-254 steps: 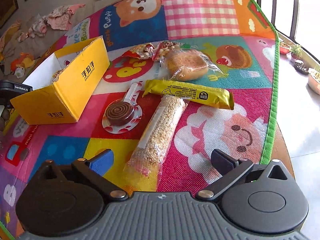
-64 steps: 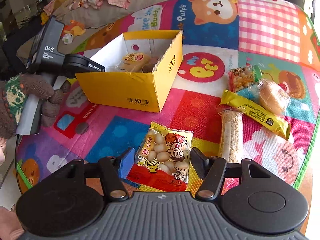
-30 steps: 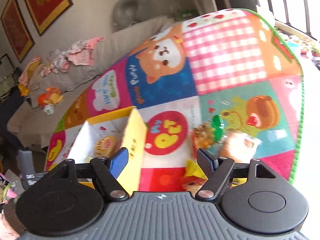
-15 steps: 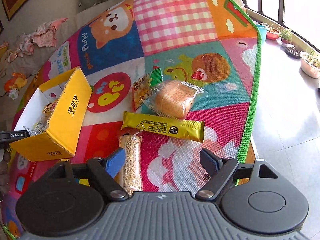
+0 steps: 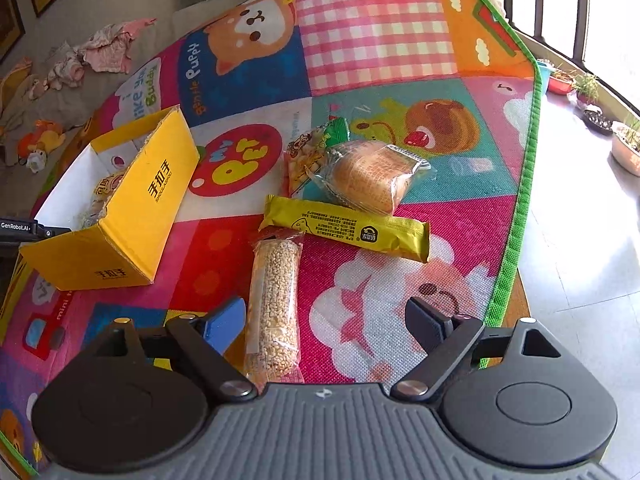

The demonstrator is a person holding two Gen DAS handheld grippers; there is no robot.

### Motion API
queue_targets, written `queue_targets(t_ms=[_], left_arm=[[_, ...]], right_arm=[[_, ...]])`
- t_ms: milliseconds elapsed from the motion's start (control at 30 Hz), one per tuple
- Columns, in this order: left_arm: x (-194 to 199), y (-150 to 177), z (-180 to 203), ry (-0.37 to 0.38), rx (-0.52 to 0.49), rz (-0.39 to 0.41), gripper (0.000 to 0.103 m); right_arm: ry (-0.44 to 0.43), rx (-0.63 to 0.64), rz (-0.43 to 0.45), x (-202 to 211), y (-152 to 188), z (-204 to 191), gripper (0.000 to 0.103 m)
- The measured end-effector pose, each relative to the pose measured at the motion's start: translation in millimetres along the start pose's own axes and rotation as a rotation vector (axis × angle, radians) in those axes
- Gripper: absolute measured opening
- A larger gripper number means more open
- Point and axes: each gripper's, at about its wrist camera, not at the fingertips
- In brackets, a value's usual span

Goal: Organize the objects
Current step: 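Reach the right gripper to the wrapped bread roll and grasp it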

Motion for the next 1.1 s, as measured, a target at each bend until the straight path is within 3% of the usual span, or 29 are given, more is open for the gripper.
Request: queue_targets(t_ms=[233,300,367,567,767,900,1000,1100], left_arm=[[-5.9,-5.4,3.6,0.009,0.008,0.012,0.011],[-4.8,-3.1,4.9,0.010,-0.003,0.015,0.011],[-3.6,-1.0,5.0,0.013,-0.009,0.015,0.012],[-2.8,0.2,3.2,0.020,-0.006,0.013,0.012],[-2.5,2.0,2.7,0.021,-0.008,0.021,0.012],[-2.1,2.4,2.9,0.021,-0.007,0.021,0.012],[-2.0,2.5,3.1,0.020,-0.004,0.021,0.012],[-1.9,2.4,3.0,0.020,-0.004,0.022,0.012]], right_arm=[[-0.012,0.069,0.010,-0.7,6.5,-16.2,0.087],[-0.003,0.100,0.011,-0.9,7.7,-21.2,0.083],[0.015,0.139,0.006,-2.4,9.2,-26.3,0.070],[0.032,0.153,0.025,-3.3,5.4,-27.7,0.069],[0.059,0.019,0.101,3.1,-24.6,3.0,0.069],[0.022,-0.161,0.125,-5.4,-56.3,35.6,0.076],[-0.043,-0.292,0.114,-21.3,-78.2,57.7,0.079],[-0.024,-0.328,0.083,-44.4,-91.5,64.2,0.079]])
Point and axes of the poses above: each gripper's, at about its wrist camera, not at the fingertips, and x roughly against the way its jaws point, z to its right, y to its underside, and after that the axes turned 5 degrees about -y, right-handed
